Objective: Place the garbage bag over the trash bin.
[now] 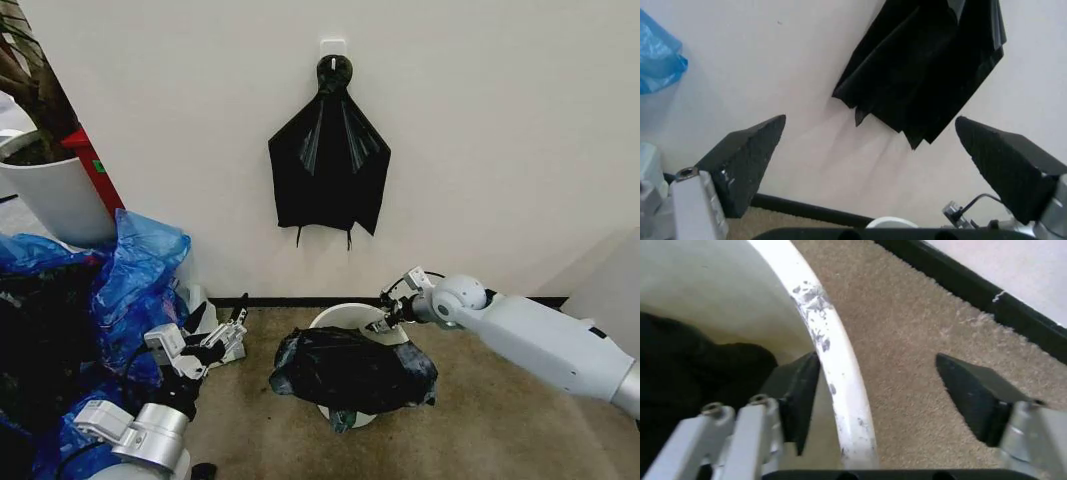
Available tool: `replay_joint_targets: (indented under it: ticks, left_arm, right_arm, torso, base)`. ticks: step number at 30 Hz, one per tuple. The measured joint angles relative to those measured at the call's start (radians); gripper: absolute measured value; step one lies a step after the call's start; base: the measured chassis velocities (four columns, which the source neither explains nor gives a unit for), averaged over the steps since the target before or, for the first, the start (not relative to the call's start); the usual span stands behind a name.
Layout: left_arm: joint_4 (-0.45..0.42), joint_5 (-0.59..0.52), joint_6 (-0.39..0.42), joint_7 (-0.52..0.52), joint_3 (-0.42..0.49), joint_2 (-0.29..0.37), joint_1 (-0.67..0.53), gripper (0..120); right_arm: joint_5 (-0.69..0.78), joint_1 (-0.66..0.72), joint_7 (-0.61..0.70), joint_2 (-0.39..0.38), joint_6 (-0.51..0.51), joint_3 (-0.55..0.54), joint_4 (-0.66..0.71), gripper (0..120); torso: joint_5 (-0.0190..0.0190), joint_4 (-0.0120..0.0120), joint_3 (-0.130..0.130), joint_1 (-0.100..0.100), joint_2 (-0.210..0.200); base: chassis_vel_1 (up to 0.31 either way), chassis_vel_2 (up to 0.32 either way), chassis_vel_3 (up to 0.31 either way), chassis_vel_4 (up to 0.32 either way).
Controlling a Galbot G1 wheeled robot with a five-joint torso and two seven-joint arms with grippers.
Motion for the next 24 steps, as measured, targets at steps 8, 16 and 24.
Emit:
replay_joint_targets:
  ticks: [8,16,24]
  left_arm:
    - [-0.002,0.040,-0.027,-0.001,0.030,-0.018,0.014,100]
    - [-0.012,0.068,-0.042,0.000,0.053,-0.035,0.026,100]
    - [-0.021,0.092,-0.054,0.002,0.073,-0.044,0.046,100]
  right_arm:
    - [0.066,-0.034,0.109,0.004,0.000,0.012,0.049,30]
    - [0.259,-0.079,0.330,-0.008,0.000,0.047,0.137,8]
    - [0.561,-0.181,0.798,-0.014,0.001,0.152,0.321,0]
  torso:
    - [0.0002,0.0001,0.000,0.000,0.000]
    - [0.0004,0.0001,0.000,0.000,0.000]
    - [0.0012,0.0004,0.001,0.000,0.000]
  base:
    - [0.000,0.000,0.000,0.000]
    - [0.000,0.000,0.000,0.000]
    - [0.000,0.000,0.000,0.000]
